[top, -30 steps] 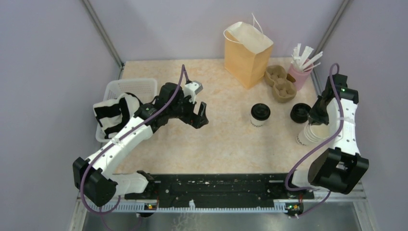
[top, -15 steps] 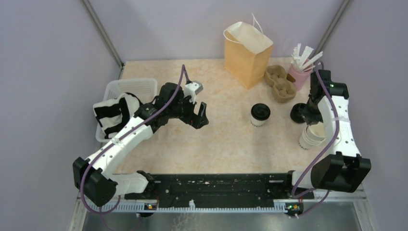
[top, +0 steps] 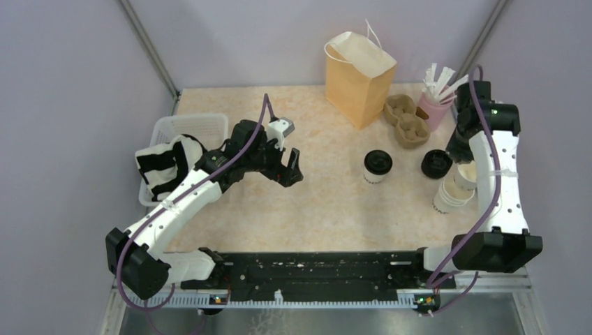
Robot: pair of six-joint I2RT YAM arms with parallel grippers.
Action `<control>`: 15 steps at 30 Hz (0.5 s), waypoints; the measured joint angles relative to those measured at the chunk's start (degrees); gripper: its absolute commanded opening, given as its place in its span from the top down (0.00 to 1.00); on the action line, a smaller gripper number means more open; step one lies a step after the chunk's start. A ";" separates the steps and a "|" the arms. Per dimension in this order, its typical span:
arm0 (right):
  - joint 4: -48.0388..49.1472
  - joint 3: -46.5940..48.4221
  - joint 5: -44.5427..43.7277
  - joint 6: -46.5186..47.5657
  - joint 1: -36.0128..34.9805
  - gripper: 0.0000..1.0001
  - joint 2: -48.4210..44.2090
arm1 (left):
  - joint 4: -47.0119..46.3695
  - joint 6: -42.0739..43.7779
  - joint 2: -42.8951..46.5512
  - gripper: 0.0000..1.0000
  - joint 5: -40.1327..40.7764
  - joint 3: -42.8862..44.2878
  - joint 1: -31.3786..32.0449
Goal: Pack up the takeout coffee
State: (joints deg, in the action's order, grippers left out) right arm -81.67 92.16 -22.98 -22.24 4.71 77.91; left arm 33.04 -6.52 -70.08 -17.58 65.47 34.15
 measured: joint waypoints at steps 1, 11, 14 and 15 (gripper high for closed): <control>-0.63 1.92 -0.04 0.00 -0.13 1.00 0.22 | 0.00 0.00 0.00 0.02 0.00 0.00 0.00; 1.68 22.34 3.28 1.16 -24.15 1.00 6.29 | 0.48 -2.62 -0.76 0.02 6.03 2.49 -0.13; 5.49 20.24 6.34 1.01 -36.11 1.00 10.38 | 0.92 -4.39 0.66 0.02 11.17 2.80 -0.33; 7.06 18.38 7.06 0.92 -40.35 1.00 12.04 | 1.31 -5.25 1.84 0.02 13.51 2.80 -0.42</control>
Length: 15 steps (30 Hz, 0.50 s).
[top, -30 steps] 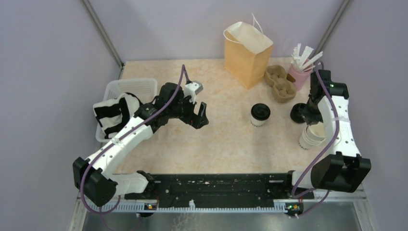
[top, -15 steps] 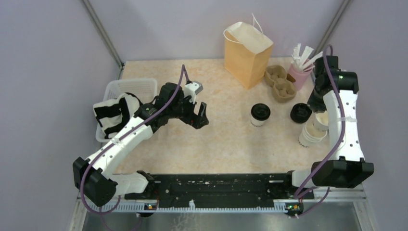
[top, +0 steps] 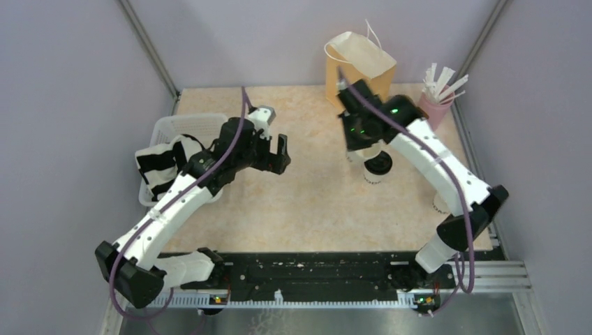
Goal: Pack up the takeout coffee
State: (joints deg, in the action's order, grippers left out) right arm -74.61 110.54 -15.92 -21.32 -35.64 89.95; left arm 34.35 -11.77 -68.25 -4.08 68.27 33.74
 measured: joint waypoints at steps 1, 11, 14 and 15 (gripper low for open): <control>1.18 -1.64 0.35 -0.09 -2.95 1.00 1.11 | 0.39 -0.68 1.31 0.02 2.14 0.00 -0.09; 14.10 -27.52 6.60 -0.98 -17.99 1.00 3.63 | 4.37 -7.56 13.62 0.02 16.00 4.17 -0.48; 16.63 -31.80 5.62 -1.53 -18.67 1.00 3.63 | 6.21 -8.85 13.49 0.02 17.07 7.02 -0.48; 17.49 -32.85 5.11 -1.88 -18.78 1.00 3.63 | 6.75 -9.33 13.44 0.02 17.25 7.52 -0.48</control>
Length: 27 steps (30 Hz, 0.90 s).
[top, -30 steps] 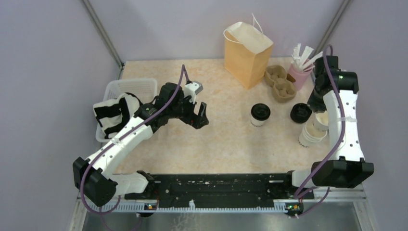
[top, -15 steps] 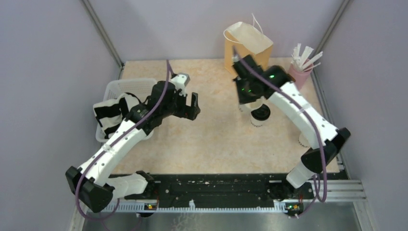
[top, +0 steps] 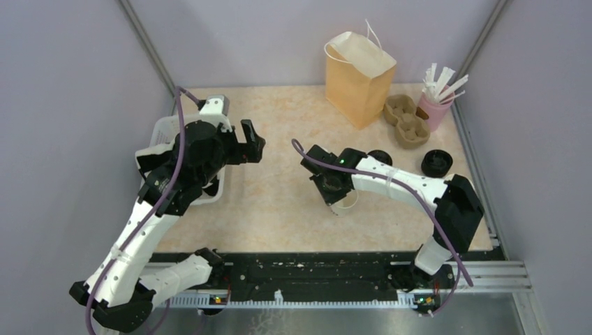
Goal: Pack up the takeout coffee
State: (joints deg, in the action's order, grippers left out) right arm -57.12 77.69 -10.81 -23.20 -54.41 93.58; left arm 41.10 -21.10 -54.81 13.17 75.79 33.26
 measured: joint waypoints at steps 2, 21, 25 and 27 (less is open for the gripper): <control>1.38 -1.25 -0.50 -0.44 -0.79 0.92 0.00 | 0.74 -0.72 -0.09 0.02 -0.02 0.46 0.00; -2.60 9.66 -0.92 -0.72 38.62 0.35 -18.58 | 0.31 0.37 -3.74 0.02 -4.44 0.52 0.00; -1.57 6.95 0.02 1.75 52.28 0.30 -15.21 | -2.64 2.95 -5.22 0.02 -7.50 -0.55 0.00; -0.35 5.90 0.46 3.23 55.28 0.30 -10.73 | -4.04 4.00 -5.51 0.02 -9.09 -1.27 0.00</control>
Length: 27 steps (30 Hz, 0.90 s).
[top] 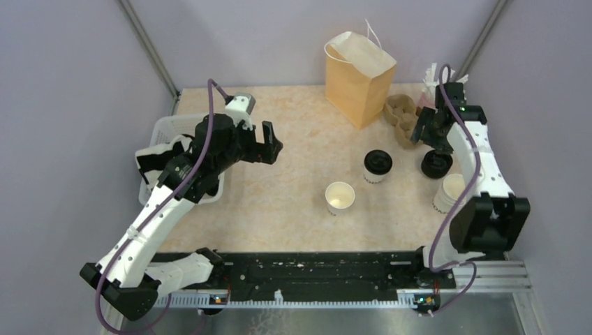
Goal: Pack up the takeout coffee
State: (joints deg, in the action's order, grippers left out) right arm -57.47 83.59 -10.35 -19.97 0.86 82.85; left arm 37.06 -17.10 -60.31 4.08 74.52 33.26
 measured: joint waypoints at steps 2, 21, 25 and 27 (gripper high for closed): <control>1.05 -0.46 0.15 1.20 1.64 0.32 4.50 | -0.92 0.96 -0.39 0.02 -1.88 -0.15 -0.02; 5.73 1.92 0.81 6.88 6.05 0.57 21.99 | -2.75 4.90 -0.22 0.02 -7.69 -1.60 -0.02; 6.14 1.92 0.52 7.10 6.08 0.61 22.88 | -2.78 5.35 -0.24 0.02 -7.72 -1.57 -0.02; 6.43 1.92 0.46 7.39 6.08 0.62 23.39 | -2.80 5.49 -0.39 0.02 -7.72 -1.57 0.00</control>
State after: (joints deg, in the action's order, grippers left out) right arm -51.05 85.52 -9.89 -12.58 6.94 106.24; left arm 34.26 -11.62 -60.71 -3.64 72.95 33.26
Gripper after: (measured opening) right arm 0.399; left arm 0.983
